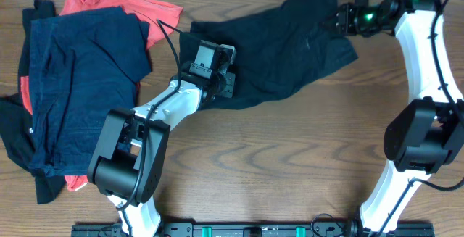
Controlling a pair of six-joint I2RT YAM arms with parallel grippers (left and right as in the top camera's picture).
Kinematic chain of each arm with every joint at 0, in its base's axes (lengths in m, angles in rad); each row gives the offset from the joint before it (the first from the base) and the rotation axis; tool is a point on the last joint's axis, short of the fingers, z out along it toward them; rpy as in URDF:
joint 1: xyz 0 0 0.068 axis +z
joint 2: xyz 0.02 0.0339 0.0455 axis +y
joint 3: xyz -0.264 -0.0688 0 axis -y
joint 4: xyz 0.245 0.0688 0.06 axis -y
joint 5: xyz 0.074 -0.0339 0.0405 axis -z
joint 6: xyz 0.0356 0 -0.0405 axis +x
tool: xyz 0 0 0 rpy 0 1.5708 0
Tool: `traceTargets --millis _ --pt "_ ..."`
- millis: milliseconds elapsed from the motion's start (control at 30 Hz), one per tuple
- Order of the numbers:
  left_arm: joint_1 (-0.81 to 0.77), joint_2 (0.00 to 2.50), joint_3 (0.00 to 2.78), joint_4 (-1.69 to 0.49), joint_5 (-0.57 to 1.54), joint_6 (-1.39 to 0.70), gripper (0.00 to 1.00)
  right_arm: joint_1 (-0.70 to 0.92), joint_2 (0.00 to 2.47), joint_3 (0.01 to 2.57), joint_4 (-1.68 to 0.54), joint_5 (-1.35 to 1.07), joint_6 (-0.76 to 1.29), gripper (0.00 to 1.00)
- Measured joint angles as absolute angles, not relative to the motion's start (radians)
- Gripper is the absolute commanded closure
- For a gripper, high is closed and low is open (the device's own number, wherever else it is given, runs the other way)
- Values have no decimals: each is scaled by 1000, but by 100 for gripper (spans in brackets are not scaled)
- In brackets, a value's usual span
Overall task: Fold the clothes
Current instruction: 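Grasp the folded shorts' right end with the right gripper and lift it leftward, then carry the right end over toward the left gripper, folding the shorts in half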
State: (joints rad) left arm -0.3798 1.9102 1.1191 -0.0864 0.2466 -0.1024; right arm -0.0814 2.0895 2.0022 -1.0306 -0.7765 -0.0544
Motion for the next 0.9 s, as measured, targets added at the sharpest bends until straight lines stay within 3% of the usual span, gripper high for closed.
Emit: traceTargets --millis 533,900 --pt "-339 1883 1119 0 216 -76 94 -202 2089 2155 -1394 -548 -195 99" --pt "-328 1879 1119 109 310 9 93 -221 2089 2155 -1481 -500 -319 99"
